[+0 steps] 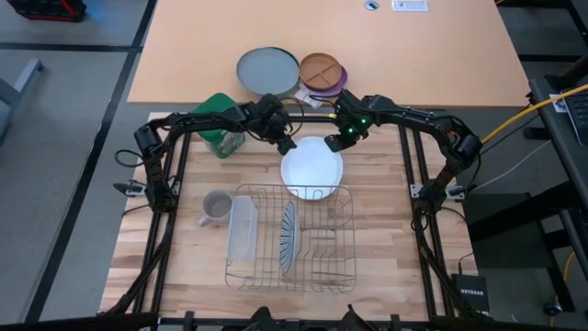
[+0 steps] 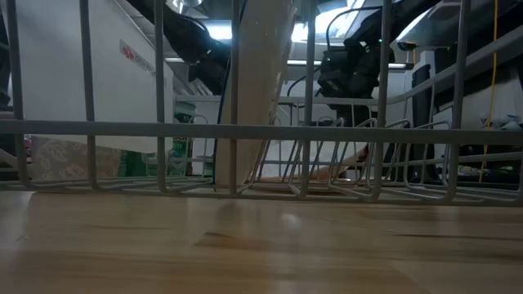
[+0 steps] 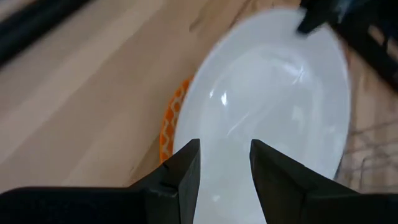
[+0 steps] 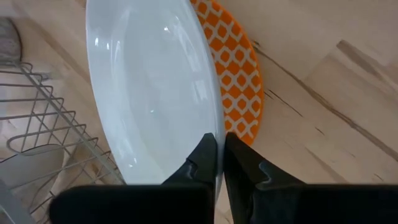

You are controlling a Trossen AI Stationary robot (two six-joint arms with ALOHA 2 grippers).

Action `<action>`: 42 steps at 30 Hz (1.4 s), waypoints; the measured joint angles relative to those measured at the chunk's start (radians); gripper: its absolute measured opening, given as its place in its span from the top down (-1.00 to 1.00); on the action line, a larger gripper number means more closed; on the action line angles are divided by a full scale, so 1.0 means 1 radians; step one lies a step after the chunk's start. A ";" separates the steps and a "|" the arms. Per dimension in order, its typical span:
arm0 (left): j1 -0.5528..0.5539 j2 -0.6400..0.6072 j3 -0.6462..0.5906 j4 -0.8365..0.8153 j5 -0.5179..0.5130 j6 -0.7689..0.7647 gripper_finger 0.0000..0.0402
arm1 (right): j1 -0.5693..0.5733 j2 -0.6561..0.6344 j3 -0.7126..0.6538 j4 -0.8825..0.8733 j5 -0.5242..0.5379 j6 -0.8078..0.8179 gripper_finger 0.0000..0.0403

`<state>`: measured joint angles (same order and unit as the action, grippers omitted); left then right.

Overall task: Sort dishes
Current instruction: Put the white plate in the dish rack

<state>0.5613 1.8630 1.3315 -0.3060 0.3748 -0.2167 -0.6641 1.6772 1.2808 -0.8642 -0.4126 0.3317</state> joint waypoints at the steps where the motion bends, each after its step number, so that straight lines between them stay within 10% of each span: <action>1: -0.005 0.010 0.000 -0.005 0.000 0.017 0.36 | 0.004 0.000 0.000 0.000 0.000 0.000 0.91; 42: 0.038 0.026 0.000 0.002 -0.049 0.120 0.36 | 0.005 0.000 0.000 0.007 0.000 -0.027 0.92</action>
<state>0.5991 1.8893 1.3315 -0.3042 0.3258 -0.0969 -0.6586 1.6772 1.2808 -0.8575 -0.4129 0.3046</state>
